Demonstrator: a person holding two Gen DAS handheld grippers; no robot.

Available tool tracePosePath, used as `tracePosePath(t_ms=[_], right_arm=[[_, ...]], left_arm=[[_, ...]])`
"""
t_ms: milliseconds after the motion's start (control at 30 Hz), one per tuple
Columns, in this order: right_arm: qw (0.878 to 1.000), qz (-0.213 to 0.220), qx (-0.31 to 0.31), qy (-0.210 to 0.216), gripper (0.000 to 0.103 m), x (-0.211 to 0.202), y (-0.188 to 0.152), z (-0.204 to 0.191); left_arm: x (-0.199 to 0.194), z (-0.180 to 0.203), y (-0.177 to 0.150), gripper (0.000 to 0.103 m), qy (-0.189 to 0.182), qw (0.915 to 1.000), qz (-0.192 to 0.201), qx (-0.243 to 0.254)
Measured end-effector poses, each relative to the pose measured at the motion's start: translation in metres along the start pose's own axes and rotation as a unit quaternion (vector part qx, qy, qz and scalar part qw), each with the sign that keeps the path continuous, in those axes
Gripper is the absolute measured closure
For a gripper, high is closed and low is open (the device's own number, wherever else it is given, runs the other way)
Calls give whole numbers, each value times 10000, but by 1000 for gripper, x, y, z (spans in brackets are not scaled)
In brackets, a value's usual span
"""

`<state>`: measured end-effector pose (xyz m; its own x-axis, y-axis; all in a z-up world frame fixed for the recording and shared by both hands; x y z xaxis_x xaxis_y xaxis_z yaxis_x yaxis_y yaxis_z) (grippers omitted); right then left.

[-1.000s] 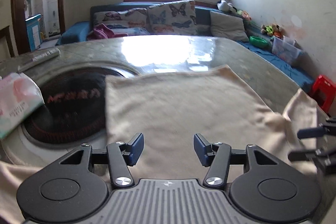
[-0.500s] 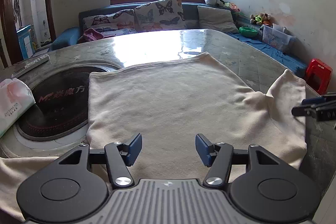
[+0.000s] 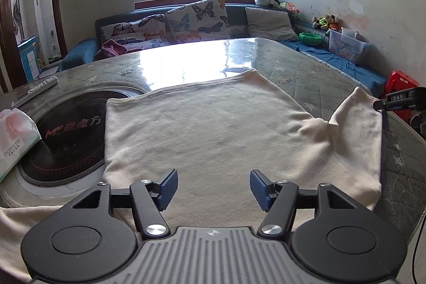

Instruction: Fold clothes

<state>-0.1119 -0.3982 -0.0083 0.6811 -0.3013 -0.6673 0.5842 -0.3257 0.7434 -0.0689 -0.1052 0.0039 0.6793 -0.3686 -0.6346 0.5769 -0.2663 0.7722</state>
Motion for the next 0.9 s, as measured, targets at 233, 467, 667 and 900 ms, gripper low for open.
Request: tracePosePath(t_ms=[233, 467, 667, 900], right_arm=[[9996, 268, 90, -80, 99, -9, -1, 4], [9975, 690, 146, -89, 99, -38, 0, 16], [9976, 676, 166, -19, 99, -39, -1, 18], [9972, 742, 41, 90, 99, -48, 7, 10]], left_arm=[[2, 16, 7, 37, -121, 9998, -8, 139], [6, 48, 11, 35, -412, 9982, 1, 445], [12, 78, 8, 35, -664, 9946, -45, 794], [23, 95, 0, 35, -746, 9915, -167, 1053]])
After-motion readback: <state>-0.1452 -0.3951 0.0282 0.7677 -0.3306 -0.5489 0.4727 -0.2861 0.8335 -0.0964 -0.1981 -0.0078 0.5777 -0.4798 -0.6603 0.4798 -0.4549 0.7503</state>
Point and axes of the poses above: each gripper's, at about its wrist camera, not at the fingertips, and x roughly the way its jaws point, z to its right, y to its top, the point moved 3 cm from there along x, roughly the way its jaws point, and after that the axes turned 2 degrees about -x, right-handed, at the moved point
